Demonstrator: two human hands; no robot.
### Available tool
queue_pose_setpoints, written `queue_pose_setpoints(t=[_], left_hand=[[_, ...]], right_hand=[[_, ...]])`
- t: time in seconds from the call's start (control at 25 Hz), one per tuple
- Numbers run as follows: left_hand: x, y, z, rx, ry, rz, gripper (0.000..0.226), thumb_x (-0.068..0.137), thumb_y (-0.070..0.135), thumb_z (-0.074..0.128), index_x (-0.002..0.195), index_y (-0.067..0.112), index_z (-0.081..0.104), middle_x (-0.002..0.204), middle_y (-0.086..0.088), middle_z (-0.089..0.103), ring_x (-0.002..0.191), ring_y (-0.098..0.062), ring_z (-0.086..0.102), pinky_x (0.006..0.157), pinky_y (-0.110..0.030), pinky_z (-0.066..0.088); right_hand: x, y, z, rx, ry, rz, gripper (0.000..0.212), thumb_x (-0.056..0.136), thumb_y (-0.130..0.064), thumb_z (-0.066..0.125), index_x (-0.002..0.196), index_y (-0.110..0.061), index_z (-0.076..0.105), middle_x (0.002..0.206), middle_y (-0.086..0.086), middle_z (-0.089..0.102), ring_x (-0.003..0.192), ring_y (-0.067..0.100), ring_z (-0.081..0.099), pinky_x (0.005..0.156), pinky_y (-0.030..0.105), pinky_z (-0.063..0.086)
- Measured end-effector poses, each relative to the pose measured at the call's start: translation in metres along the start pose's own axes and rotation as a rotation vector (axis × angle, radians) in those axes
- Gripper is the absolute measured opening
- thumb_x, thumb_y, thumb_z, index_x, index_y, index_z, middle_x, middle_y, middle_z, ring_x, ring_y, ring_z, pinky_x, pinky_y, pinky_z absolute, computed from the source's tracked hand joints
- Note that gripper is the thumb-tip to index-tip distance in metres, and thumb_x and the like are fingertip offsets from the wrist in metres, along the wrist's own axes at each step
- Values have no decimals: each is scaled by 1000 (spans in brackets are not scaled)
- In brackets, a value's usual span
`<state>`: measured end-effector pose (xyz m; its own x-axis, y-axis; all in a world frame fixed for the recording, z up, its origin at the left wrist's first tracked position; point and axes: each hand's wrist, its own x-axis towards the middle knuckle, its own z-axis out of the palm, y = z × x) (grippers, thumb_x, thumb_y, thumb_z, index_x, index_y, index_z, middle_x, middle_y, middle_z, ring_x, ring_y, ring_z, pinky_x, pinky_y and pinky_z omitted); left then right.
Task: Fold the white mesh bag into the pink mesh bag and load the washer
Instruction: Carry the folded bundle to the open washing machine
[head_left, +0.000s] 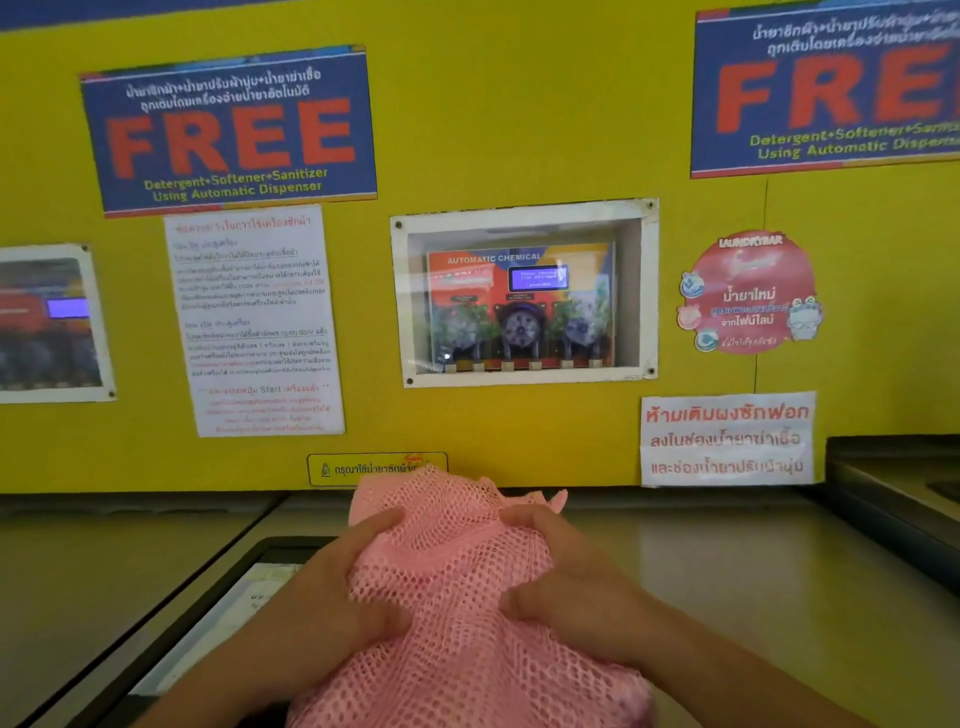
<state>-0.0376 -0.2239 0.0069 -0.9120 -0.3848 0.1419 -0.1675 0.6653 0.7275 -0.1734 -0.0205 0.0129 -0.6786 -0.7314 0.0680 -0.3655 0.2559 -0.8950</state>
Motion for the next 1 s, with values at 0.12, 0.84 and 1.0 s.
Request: queue_pose_setpoints(t=[0.12,0.84,1.0], left_hand=[[-18,7,14,41,177,66,75,78,15,73,134,53,41,140,14,43,124,-9,47,98,-24,37],[-389,16,58,321,886,-49,67,75,3,70,137,18,49,135,5,47,120,3,41,91,6,27],[-479,-22,85,272,878,-213,69,71,7,74,134,25,52,139,3,51,127,-9,48,110,-19,32]], right_hand=[[-1,2,1,-19,-32,-7,65,80,-4,63,131,-38,43,112,-8,47,93,5,49,63,19,38],[-207,-25,140,-169,-218,-793,69,75,-15,77,135,-34,51,134,-7,47,115,10,44,90,15,30],[-273,15,213,-47,-445,-726,68,78,-4,70,136,-30,47,117,-14,49,103,0,45,68,3,36]])
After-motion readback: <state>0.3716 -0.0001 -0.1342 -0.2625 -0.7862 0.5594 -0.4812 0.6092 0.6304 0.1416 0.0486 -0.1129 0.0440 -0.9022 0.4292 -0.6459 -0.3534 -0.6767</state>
